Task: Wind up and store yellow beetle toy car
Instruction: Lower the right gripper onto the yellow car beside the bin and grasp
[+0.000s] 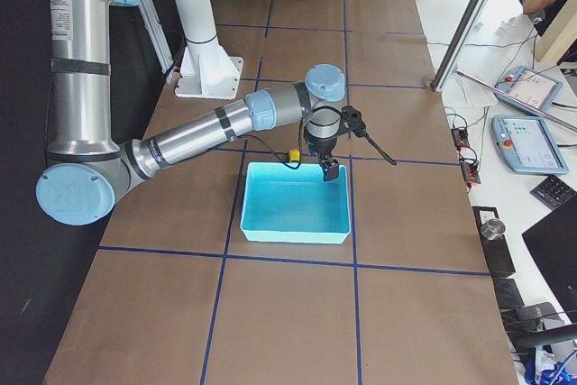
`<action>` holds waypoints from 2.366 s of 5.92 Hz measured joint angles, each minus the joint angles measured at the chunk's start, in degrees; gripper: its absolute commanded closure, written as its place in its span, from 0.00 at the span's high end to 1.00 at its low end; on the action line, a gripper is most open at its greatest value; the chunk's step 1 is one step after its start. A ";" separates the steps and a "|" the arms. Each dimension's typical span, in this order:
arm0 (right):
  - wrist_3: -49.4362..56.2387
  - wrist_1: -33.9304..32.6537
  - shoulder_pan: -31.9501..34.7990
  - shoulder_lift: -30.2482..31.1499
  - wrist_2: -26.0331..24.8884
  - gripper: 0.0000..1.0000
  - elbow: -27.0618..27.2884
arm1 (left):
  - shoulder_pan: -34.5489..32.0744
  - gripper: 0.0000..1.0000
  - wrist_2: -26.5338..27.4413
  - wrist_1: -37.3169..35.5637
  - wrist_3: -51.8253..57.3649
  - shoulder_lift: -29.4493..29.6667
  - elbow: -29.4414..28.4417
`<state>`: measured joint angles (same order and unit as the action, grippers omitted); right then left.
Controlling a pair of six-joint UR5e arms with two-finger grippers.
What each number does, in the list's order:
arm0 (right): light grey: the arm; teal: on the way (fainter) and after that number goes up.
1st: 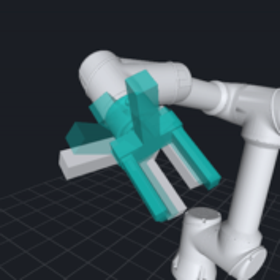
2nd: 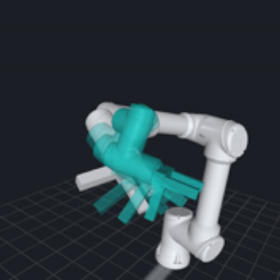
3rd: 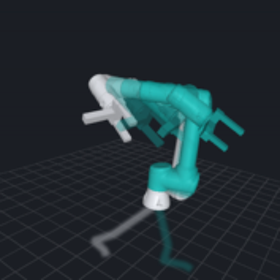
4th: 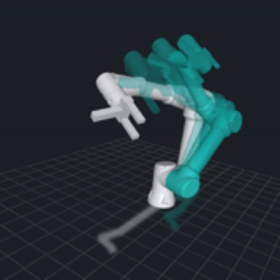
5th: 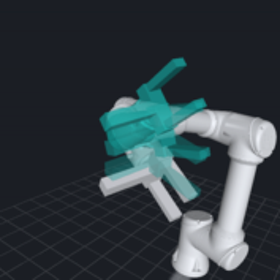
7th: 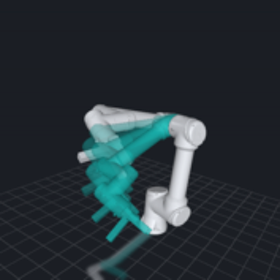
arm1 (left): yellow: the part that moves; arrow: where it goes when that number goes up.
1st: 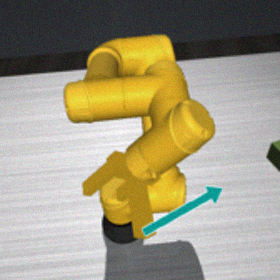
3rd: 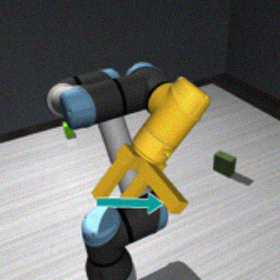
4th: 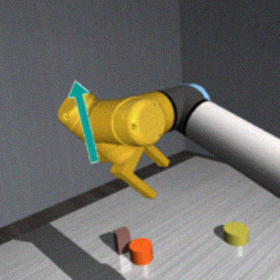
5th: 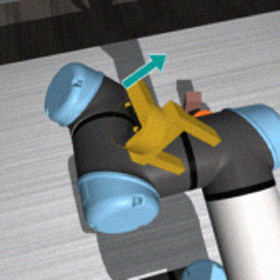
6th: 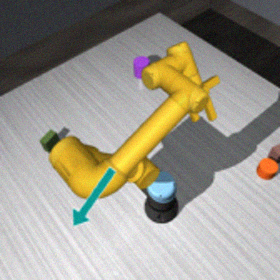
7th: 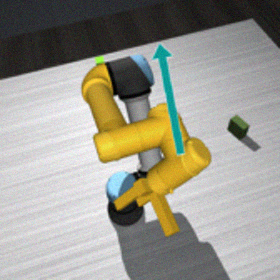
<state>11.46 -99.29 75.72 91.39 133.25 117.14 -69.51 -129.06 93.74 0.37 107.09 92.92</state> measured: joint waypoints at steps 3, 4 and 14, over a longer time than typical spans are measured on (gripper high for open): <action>16.81 0.08 -12.04 -5.00 -5.66 1.00 0.48 | -0.10 1.00 -4.13 0.67 -20.07 -12.16 8.94; 19.70 0.12 -15.61 -6.09 -7.08 1.00 0.64 | -1.41 1.00 -4.30 0.88 -21.24 -17.28 11.01; 21.25 12.00 -35.57 -6.65 -20.17 1.00 -8.01 | -23.14 1.00 -3.96 0.37 -8.33 -23.58 3.93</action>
<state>32.70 -87.29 40.15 84.73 113.09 109.13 -92.65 -133.02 94.11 -7.95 83.51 96.85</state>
